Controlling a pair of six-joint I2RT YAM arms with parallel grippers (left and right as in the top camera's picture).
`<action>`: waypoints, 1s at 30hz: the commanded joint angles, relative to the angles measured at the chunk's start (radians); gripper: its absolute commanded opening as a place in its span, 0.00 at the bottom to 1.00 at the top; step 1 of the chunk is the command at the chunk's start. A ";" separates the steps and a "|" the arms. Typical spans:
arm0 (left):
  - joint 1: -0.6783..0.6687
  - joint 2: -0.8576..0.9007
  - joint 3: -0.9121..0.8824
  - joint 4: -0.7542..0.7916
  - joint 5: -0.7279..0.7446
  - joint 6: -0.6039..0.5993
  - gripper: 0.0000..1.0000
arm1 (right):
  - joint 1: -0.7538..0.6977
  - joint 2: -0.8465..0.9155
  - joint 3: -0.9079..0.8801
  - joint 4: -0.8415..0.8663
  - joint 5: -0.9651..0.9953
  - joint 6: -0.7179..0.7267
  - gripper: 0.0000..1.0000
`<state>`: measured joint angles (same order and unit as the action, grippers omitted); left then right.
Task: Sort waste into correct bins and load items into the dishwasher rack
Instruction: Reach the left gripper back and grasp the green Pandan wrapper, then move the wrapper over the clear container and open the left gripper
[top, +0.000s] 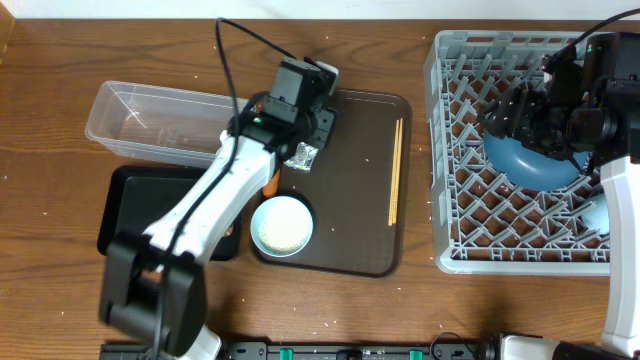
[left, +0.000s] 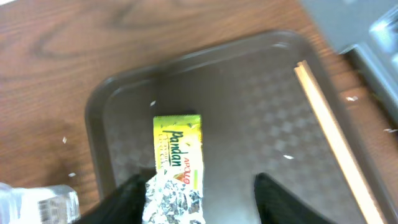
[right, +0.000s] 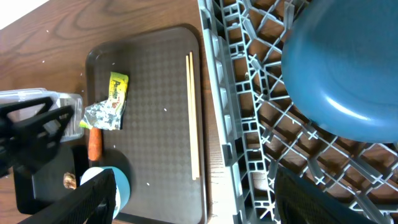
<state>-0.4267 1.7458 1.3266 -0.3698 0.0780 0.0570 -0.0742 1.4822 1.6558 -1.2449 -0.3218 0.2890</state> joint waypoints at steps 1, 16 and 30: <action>0.000 0.122 0.005 0.037 -0.067 0.002 0.61 | 0.004 0.004 0.001 -0.002 -0.008 0.009 0.74; 0.000 0.362 0.005 0.215 -0.068 0.002 0.65 | 0.004 0.004 0.001 -0.019 -0.008 0.009 0.74; -0.010 0.314 0.011 0.143 -0.063 0.016 0.06 | 0.003 0.004 0.001 -0.024 -0.008 0.009 0.74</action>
<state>-0.4320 2.0926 1.3357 -0.1940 0.0227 0.0734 -0.0742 1.4822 1.6550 -1.2671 -0.3218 0.2890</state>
